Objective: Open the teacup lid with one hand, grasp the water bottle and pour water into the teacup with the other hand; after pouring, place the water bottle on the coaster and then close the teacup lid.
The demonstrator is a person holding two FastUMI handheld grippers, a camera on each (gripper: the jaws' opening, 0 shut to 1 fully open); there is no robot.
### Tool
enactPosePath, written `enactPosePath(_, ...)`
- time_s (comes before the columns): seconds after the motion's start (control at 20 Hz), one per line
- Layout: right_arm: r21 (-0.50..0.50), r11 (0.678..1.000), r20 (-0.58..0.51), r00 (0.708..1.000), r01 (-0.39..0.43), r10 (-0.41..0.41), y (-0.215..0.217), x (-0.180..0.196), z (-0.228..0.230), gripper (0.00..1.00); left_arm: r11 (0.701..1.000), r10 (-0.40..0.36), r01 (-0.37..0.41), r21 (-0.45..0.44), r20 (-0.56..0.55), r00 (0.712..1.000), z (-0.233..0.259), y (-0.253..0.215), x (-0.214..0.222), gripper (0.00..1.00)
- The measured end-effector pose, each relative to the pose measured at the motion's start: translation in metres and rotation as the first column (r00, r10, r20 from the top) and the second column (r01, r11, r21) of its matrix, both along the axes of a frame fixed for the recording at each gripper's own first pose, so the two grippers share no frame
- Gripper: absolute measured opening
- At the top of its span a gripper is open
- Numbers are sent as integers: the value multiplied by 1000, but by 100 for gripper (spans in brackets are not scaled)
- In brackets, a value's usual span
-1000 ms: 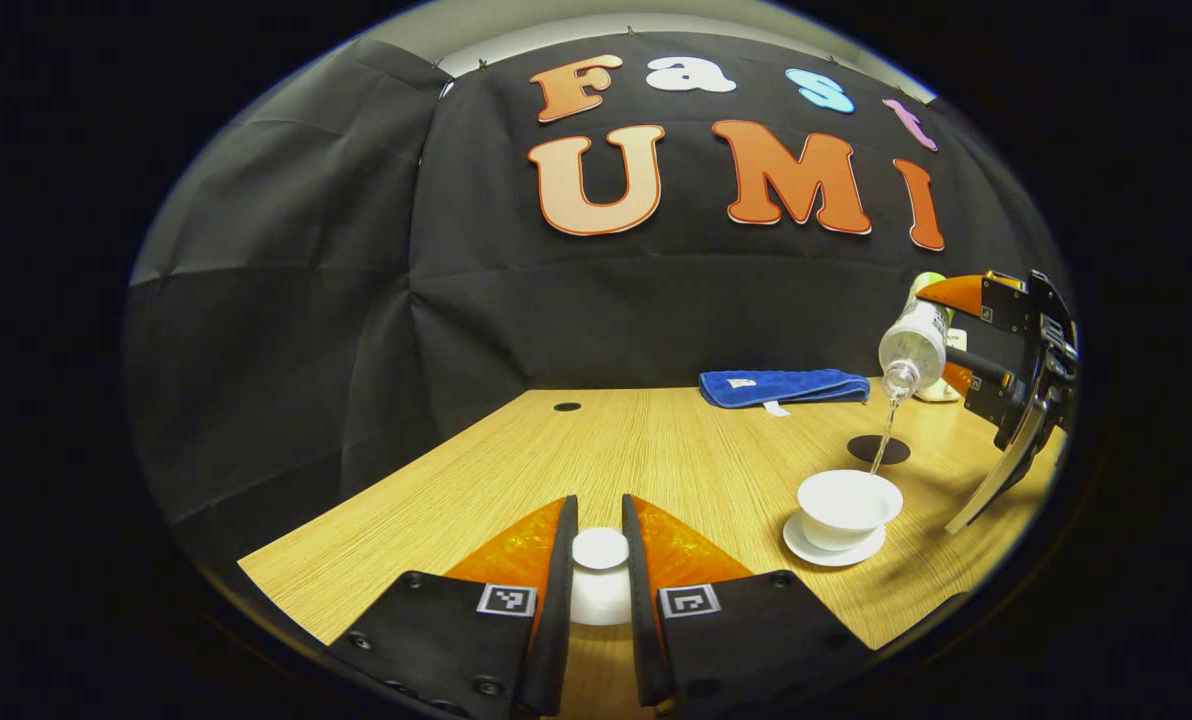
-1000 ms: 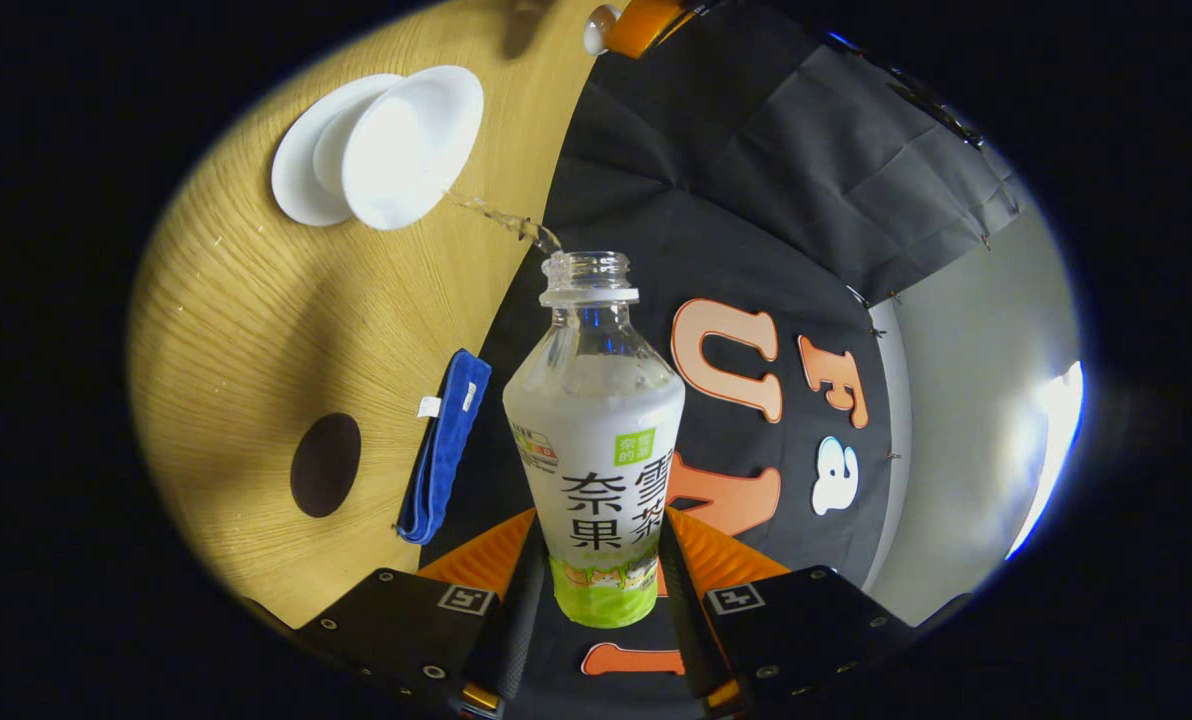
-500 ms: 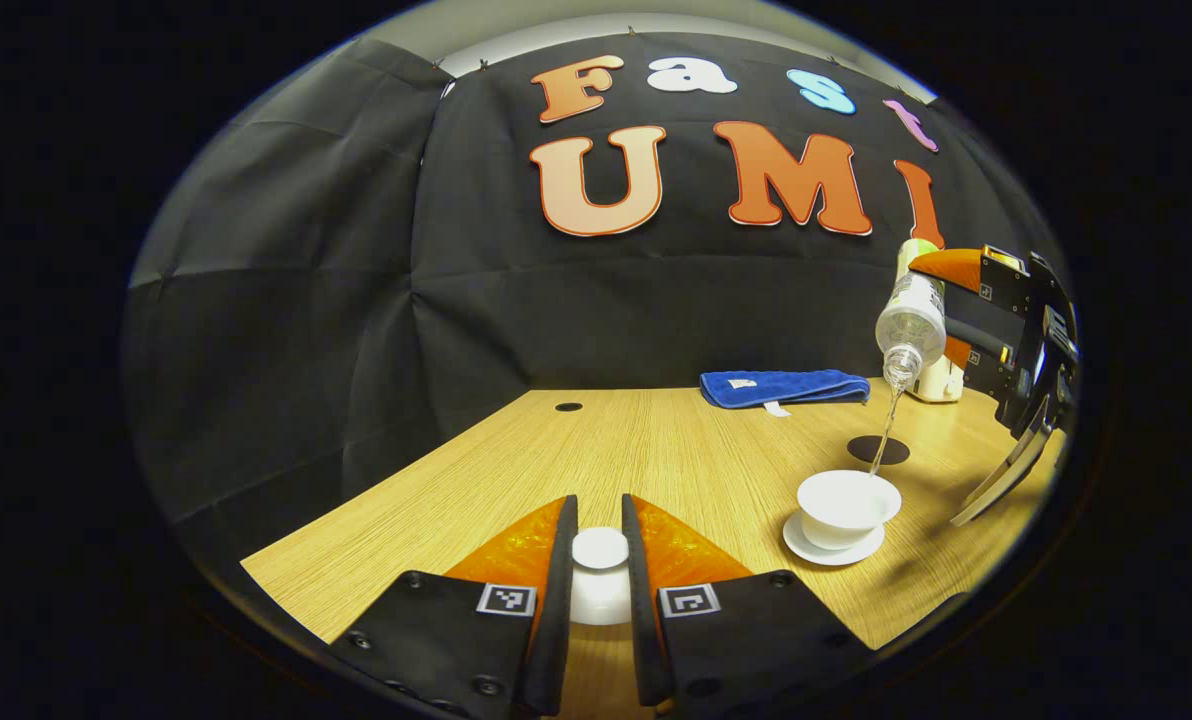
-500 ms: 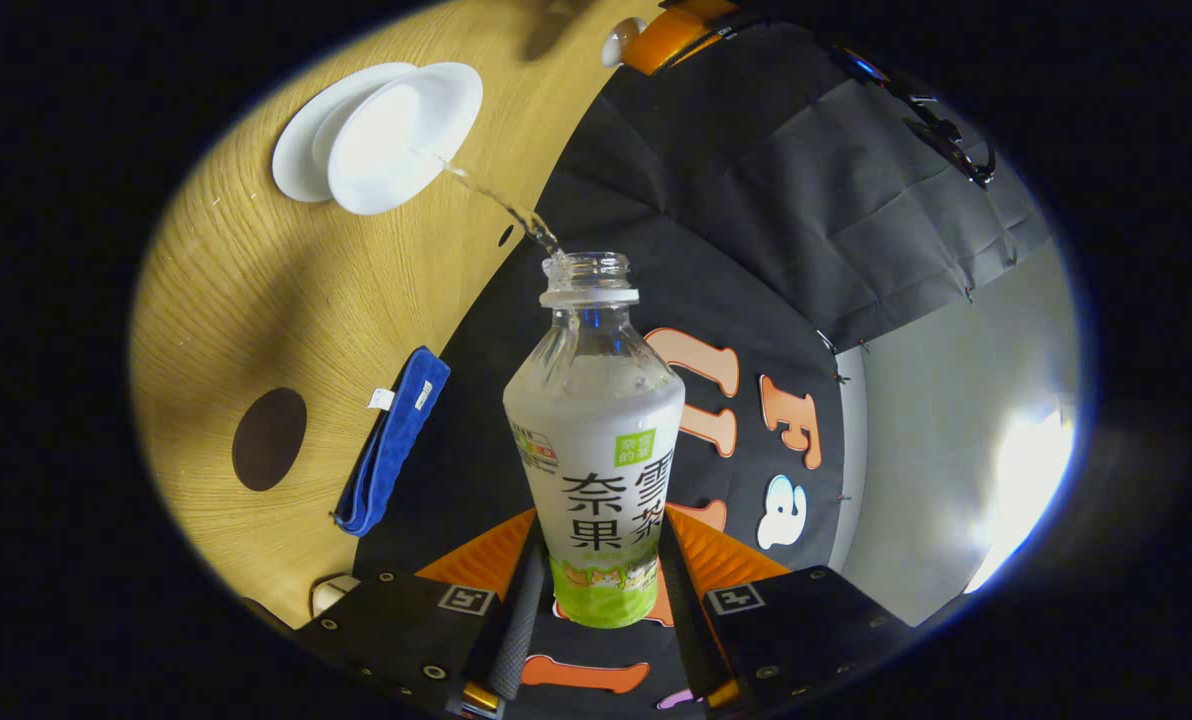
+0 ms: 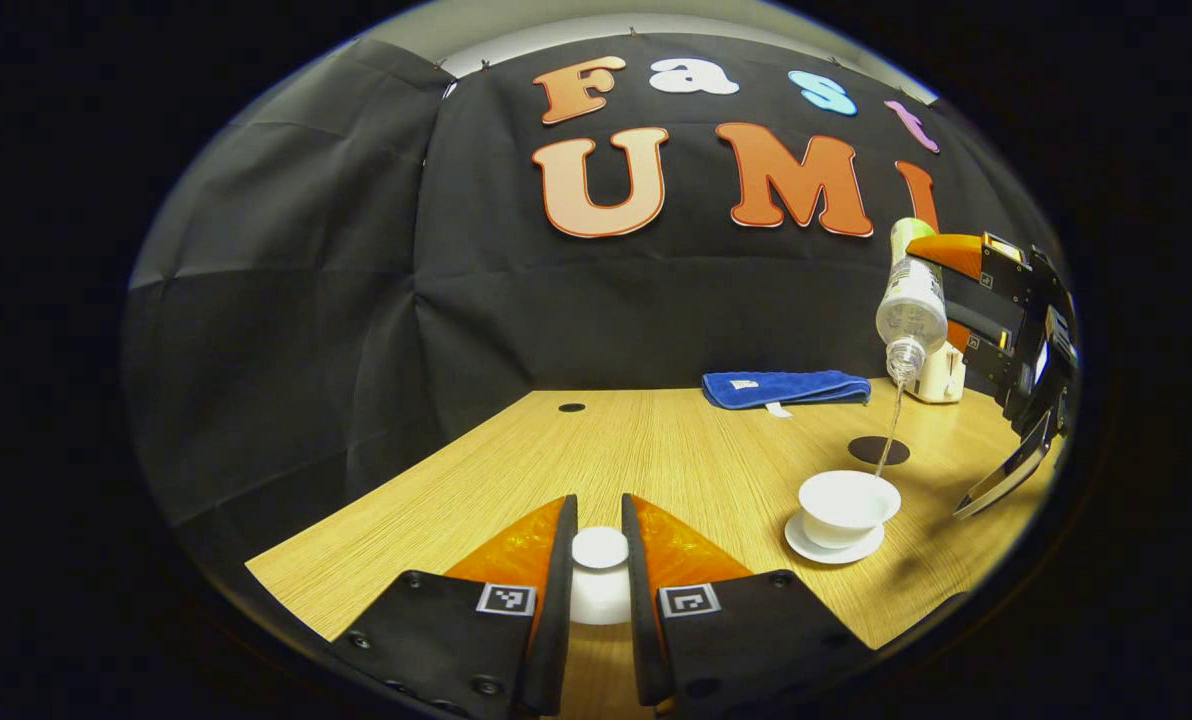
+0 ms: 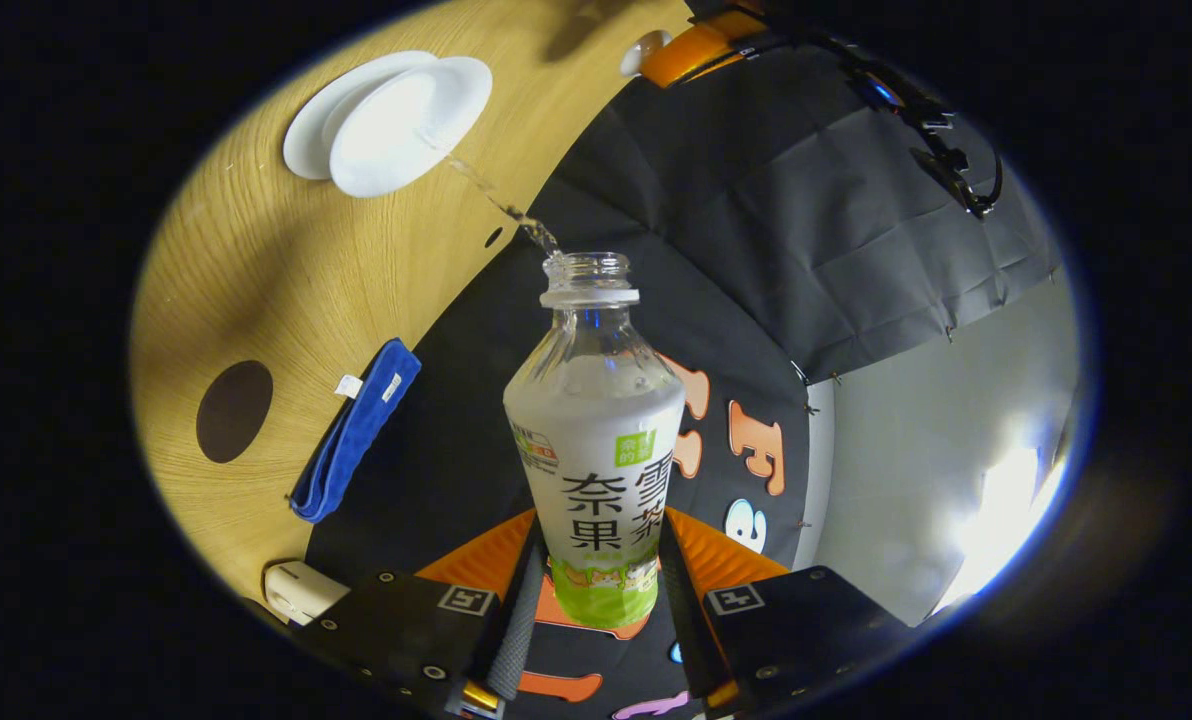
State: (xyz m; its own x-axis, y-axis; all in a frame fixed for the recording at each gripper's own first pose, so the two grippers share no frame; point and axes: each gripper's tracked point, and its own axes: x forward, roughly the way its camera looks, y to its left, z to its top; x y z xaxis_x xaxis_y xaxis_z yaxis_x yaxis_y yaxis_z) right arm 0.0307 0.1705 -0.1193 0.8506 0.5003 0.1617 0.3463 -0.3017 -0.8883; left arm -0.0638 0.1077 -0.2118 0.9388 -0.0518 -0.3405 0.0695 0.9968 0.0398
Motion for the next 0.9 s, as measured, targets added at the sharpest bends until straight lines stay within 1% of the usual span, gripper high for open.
enactPosePath(0.05,-2,1000,4,1000,-4,4,1,-1,0,62,1000,0,0,1,5,1000,1,1,1,31)
enactPosePath(0.1,-10,1000,2,1000,-7,7,1,-1,0,59,1000,0,0,1,8,1000,3,0,1,31)
enactPosePath(0.15,-17,1000,1,1000,-13,13,3,-1,-1,62,1000,0,0,2,10,1000,4,0,2,31)
enactPosePath(0.25,-31,999,-5,1000,-28,28,3,-2,1,62,1000,0,0,4,9,1000,4,-1,1,31)
enactPosePath(0.3,-35,999,-5,999,-34,34,4,-1,2,59,1000,-1,1,5,4,1000,3,-1,0,31)
enactPosePath(0.35,-37,999,-8,999,-35,35,4,0,3,65,1000,-1,1,7,5,1000,4,0,-1,31)
enactPosePath(0.4,-36,999,-10,999,-38,38,4,1,4,62,1000,-3,3,6,7,1000,5,-1,-2,31)
enactPosePath(0.45,-33,999,-14,999,-39,39,3,1,2,62,1000,-4,4,6,12,1000,6,-3,-2,31)
enactPosePath(0.75,-49,998,-64,997,-47,44,4,3,1,62,1000,-20,19,9,17,1000,9,-8,-4,31)
enactPosePath(0.9,-31,999,-104,994,-40,37,4,3,-3,63,1000,-22,22,8,19,1000,10,-10,-4,30)
